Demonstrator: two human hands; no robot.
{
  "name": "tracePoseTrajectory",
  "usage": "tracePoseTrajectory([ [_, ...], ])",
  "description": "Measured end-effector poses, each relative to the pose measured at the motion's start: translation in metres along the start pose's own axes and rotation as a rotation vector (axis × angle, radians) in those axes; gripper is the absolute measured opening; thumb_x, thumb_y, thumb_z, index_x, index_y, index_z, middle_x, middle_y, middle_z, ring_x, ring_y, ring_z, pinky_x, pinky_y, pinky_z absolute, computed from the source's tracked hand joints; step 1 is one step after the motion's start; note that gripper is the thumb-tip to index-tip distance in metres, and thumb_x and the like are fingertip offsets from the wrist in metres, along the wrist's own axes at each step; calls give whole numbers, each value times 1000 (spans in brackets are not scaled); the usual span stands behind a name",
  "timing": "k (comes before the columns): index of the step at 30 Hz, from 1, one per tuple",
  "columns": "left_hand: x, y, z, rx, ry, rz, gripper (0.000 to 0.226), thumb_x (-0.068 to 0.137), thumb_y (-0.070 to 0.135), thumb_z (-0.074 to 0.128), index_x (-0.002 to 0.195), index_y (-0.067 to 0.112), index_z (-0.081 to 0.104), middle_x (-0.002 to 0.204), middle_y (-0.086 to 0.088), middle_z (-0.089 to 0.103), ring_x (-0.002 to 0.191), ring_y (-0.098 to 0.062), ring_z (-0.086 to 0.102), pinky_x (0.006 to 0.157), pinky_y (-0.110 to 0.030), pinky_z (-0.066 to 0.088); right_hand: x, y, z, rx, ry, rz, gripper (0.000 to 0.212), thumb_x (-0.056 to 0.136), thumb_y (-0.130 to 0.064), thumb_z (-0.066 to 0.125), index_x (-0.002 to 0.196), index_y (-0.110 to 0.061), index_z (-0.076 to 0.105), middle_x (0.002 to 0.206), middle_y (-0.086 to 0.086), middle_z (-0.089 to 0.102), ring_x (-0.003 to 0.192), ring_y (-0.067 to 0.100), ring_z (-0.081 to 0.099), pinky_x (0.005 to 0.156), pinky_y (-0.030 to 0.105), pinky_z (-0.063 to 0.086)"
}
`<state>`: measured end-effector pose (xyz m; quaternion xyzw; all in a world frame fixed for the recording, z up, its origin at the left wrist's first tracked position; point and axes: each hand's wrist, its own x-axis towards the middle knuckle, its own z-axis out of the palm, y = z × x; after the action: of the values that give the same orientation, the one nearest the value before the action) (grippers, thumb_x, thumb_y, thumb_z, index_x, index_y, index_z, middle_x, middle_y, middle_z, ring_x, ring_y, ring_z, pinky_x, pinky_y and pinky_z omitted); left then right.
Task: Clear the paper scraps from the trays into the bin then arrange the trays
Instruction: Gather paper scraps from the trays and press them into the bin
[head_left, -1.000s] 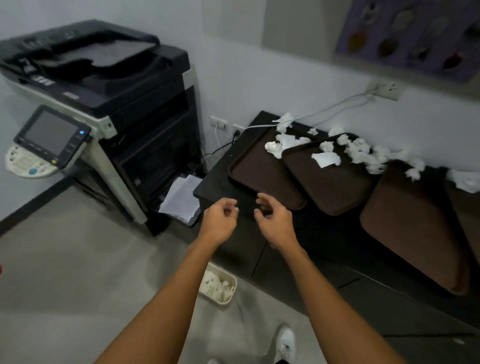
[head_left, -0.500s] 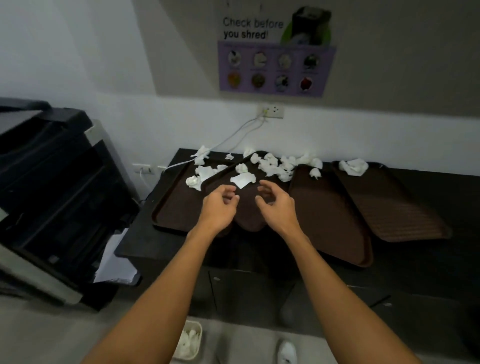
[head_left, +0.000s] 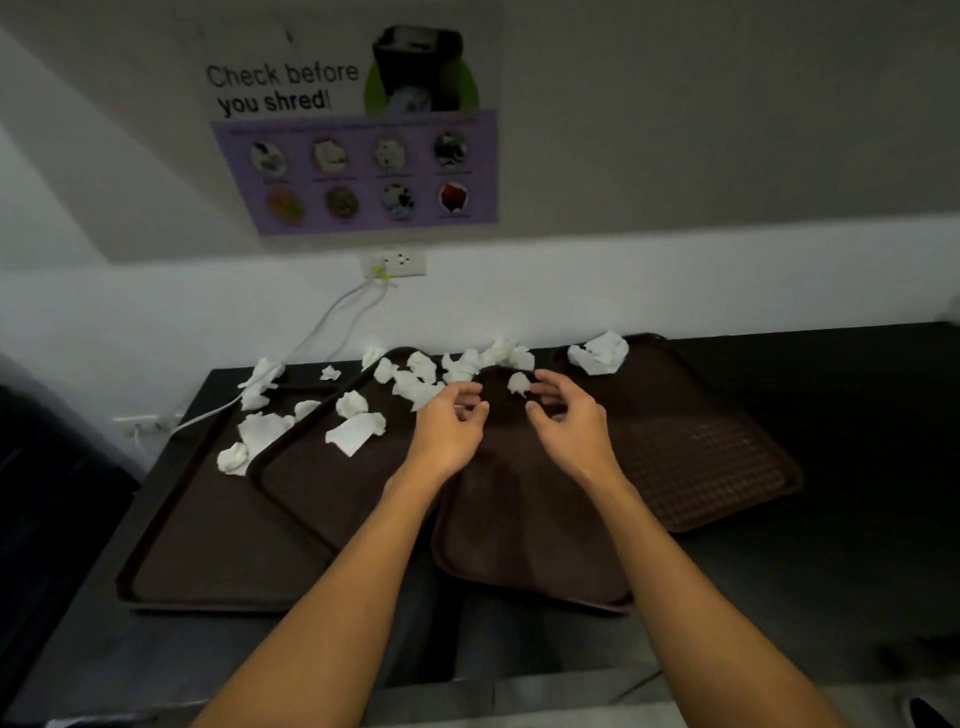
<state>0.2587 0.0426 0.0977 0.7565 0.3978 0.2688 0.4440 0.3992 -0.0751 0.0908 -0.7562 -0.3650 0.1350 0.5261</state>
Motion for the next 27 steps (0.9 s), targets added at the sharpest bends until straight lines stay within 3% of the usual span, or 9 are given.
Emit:
tracePoseTrajectory([
  [12,101,-18,105,140,-91,-33,28,94,22,69,122,19,67,114,1,68,103,-14,65,99,-34,53,78,79,-51,-94,-44,124,50,91,-22,73,140,-22,61,120,-8,71,113,5,64,104,32,53],
  [20,161,-41,140,351,-188,-52,38,92,23,68,131,21,65,134,-4,63,126,-22,58,111,-33,43,100,110,-59,-92,-73,198,51,94,-23,71,143,-22,57,127,-5,68,120,9,61,100,21,46],
  [24,174,-56,153,471,-204,-3,43,90,26,71,132,20,65,141,-8,57,135,-28,48,116,-37,38,104,121,-63,-88,-58,219,50,94,-24,70,142,-23,58,125,-6,69,120,11,61,101,25,49],
  [27,178,-69,161,569,-232,36,42,90,25,72,131,17,66,139,-10,55,130,-32,49,112,-42,41,105,127,-65,-95,-54,236,50,94,-24,70,142,-24,58,125,-7,68,119,10,60,103,27,50],
])
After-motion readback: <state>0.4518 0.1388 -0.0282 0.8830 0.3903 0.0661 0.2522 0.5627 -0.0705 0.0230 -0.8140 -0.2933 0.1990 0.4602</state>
